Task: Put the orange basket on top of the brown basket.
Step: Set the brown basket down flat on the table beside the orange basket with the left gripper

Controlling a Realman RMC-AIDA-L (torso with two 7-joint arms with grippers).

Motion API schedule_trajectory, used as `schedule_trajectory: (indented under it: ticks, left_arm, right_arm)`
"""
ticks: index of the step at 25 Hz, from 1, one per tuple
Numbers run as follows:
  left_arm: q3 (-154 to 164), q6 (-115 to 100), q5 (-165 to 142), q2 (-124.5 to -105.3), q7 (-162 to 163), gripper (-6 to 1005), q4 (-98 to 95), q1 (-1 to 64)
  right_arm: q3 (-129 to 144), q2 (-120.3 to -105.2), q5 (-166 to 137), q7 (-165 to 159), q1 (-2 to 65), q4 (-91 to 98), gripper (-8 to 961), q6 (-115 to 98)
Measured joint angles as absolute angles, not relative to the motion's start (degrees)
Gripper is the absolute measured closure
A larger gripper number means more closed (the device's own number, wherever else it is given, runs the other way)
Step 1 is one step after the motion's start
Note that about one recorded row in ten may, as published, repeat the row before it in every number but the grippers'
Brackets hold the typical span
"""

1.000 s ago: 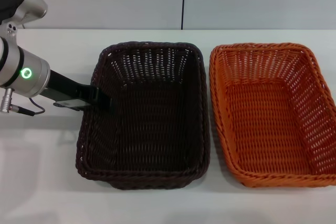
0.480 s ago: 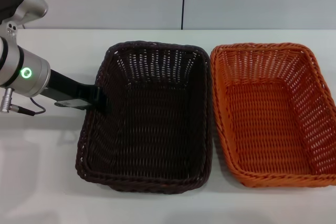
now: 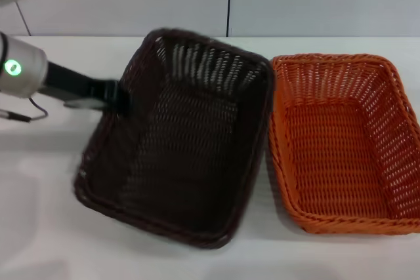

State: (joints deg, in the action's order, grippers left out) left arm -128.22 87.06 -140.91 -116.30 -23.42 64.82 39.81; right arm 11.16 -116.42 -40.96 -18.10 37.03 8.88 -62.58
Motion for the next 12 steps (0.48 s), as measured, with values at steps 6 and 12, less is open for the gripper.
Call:
schedule_trajectory:
  ticks: [6, 12]
  left_arm:
    - [-132.6, 89.7, -134.5, -113.79, -25.9, 789, 66.8, 39.8]
    - [-133.5, 91.4, -128.6, -109.10, -29.2, 790, 67.3, 39.8]
  right_arm:
    - [11.2, -116.39, -41.0, -18.1, 37.1, 8.9, 239, -62.5]
    - [11.2, -116.36, -41.0, -18.1, 37.1, 8.9, 240, -62.5]
